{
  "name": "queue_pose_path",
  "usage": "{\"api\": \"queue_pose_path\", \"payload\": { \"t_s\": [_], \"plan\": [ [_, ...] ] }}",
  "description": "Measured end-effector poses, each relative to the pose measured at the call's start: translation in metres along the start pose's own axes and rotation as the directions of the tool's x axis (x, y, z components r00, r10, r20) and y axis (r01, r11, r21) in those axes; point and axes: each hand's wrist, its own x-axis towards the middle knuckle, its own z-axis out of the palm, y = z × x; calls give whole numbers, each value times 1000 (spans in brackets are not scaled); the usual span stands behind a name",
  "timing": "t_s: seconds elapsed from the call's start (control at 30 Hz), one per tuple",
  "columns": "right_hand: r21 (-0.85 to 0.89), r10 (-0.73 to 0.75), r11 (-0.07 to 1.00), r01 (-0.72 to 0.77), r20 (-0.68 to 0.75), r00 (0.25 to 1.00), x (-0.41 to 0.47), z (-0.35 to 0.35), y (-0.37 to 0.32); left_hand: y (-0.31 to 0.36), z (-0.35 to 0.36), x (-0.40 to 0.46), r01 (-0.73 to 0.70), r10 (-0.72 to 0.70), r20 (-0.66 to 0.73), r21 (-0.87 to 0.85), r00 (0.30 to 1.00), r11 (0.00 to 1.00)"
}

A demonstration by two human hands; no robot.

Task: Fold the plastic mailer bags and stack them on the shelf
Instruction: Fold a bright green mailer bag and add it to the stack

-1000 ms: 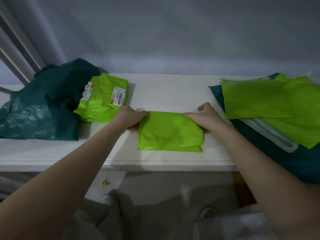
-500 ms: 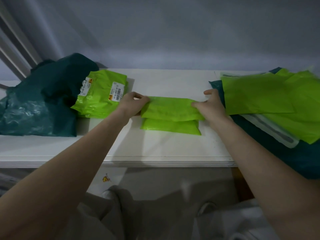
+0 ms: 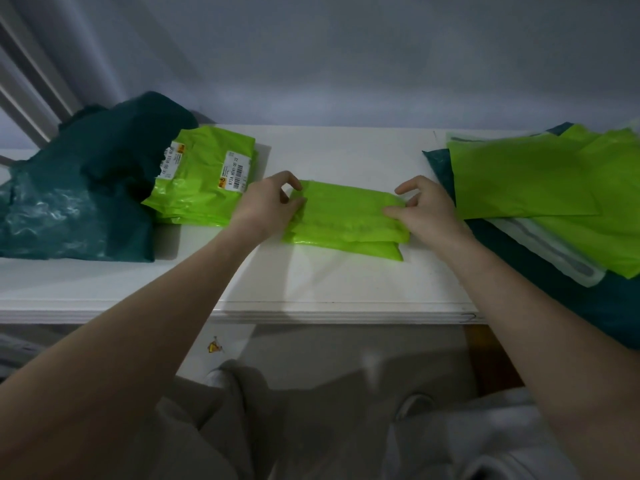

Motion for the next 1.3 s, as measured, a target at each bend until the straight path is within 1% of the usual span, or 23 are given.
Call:
{"api": "queue_pose_path", "payload": {
  "t_s": [0.07, 0.17, 0.43, 0.6, 0.73, 0.8, 0.9, 1.0, 1.07, 1.13, 1.23, 1.3],
  "plan": [
    [-71, -63, 996, 61, -27, 998, -3, 2, -1, 0, 1, 0, -13, 13, 6, 30, 1000, 999],
    [-122, -115, 986, 110, -33, 993, -6, 6, -1, 1, 4, 0, -35, 33, 20, 97, 999, 995],
    [-217, -152, 966, 142, -31, 988, -7, 10, -1, 1, 8, -3, -95, 81, 61, 289, 995, 952],
    [-293, -134, 946, 135, 25, 991, -8, 12, -2, 6, 6, -10, -164, 121, 123, 451, 985, 877],
    [-400, -130, 902, 161, 102, 986, -10, 15, -4, 7, 7, -14, -177, 119, 142, 526, 983, 832],
    [-452, -124, 876, 168, 127, 984, -11, 15, -5, 8, 7, -15, -173, 107, 152, 545, 983, 821],
    [-510, -85, 846, 153, 154, 984, -13, 14, -6, 11, 5, -15, -164, 99, 149, 533, 984, 830],
    [-490, -28, 865, 108, 167, 986, -13, 11, -10, 12, 4, -14, -171, 100, 158, 542, 982, 823],
    [-496, -6, 865, 73, 135, 991, -15, 8, -13, 14, 6, -13, -165, 77, 182, 541, 980, 825],
    [-492, -49, 867, 82, 79, 996, -16, 8, -16, 18, 7, -13, -155, 78, 172, 502, 982, 851],
    [-477, -238, 854, 208, -2, 971, -17, 14, -19, 21, 11, -11, -174, 171, 44, 413, 984, 894],
    [-507, -337, 806, 306, 32, 941, -17, 22, -20, 22, 17, -9, -191, 208, 1, 406, 978, 894]
  ]
}}
